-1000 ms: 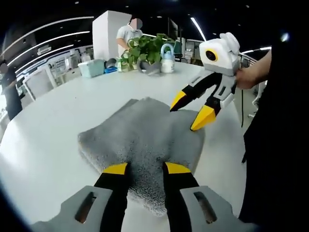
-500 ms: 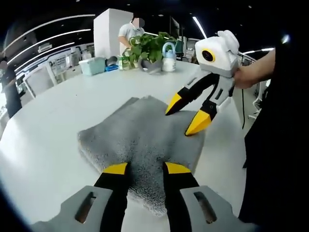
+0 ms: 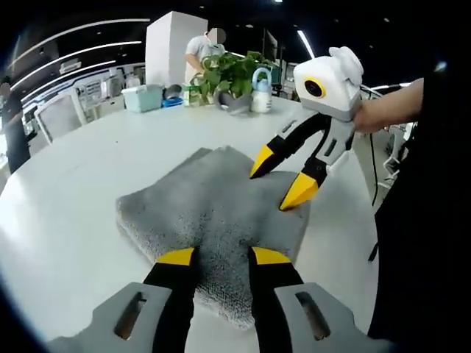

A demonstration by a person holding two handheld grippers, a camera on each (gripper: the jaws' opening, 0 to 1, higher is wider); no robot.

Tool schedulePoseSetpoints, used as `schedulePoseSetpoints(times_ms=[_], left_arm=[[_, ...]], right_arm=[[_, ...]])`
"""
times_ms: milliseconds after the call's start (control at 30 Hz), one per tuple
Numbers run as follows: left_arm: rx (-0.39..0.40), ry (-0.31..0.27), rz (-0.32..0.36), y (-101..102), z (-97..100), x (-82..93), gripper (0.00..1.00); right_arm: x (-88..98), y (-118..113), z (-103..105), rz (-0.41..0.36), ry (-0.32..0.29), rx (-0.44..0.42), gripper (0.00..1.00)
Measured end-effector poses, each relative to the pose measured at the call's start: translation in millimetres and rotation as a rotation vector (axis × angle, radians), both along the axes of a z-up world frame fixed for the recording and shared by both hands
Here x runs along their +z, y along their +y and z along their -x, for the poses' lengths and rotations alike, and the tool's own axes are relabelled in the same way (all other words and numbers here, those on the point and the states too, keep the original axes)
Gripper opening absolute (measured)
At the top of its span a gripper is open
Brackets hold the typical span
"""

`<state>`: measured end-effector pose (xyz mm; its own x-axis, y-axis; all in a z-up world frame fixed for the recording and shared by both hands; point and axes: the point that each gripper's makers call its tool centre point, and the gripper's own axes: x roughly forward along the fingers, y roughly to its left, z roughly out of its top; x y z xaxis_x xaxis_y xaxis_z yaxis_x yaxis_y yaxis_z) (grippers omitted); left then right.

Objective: Fold the towel on the table until its edges align and the towel forms a compact rectangular stack.

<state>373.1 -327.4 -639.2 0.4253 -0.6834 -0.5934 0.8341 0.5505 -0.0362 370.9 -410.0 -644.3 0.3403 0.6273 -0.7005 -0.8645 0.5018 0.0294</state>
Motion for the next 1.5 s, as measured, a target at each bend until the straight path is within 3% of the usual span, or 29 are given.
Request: schedulePoseSetpoints(times_ms=[800, 1500], left_arm=[[-0.012, -0.022, 0.000, 0.8, -41.0, 0.0, 0.29], [0.005, -0.026, 0.026, 2.3, -72.1, 0.3, 0.29]], right_arm=[[-0.3, 0.7, -40.0, -0.021, 0.004, -0.035, 0.35], [0.3, 1.0, -71.0, -0.050, -0.034, -0.056, 0.34]])
